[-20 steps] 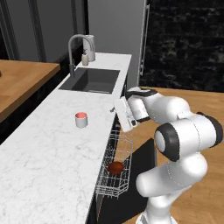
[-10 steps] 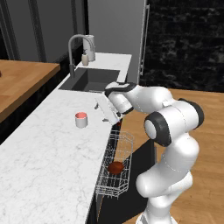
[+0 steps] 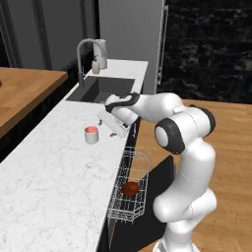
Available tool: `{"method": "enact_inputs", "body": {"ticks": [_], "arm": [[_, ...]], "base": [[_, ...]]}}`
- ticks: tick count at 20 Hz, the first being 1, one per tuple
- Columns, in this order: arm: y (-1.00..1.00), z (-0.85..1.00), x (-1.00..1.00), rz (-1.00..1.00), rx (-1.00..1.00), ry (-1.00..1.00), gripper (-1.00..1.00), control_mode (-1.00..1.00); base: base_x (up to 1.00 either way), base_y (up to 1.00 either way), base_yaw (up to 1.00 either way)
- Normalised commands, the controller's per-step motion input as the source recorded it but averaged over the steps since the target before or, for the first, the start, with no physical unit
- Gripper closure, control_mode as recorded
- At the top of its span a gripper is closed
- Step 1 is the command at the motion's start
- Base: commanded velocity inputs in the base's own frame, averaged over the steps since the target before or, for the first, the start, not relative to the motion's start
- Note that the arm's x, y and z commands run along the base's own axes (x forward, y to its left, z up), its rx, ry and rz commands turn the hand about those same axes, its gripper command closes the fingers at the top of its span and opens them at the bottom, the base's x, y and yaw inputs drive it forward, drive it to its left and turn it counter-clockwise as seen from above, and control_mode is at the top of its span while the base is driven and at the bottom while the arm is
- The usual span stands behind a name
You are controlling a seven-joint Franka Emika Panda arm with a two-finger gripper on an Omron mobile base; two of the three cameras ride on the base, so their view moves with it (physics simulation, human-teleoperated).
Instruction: Pick up the cup and bowl from the counter, place them in the dishwasher, and close the dishwasher door.
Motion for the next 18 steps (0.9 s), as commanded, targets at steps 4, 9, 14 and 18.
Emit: {"method": "enact_inputs", "body": {"ticks": [4,9,14,18], "arm": [[0.18,-0.24,0.11,0.0,-0.15,0.0,-1.0,-1.0],[0.08,-0.16,0.14,0.0,-0.13,0.0,-1.0,-1.0],[0.04,-0.17,0.21,0.0,-0.11,0.0,-1.0,-1.0],[0.14,-0.11,0.22,0.0,-0.08,0.0,-1.0,-1.0]], "base": [[0.0,0.0,0.0],[0.0,0.0,0.0],[0.0,0.0,0.0],[0.0,0.0,0.0]]}}
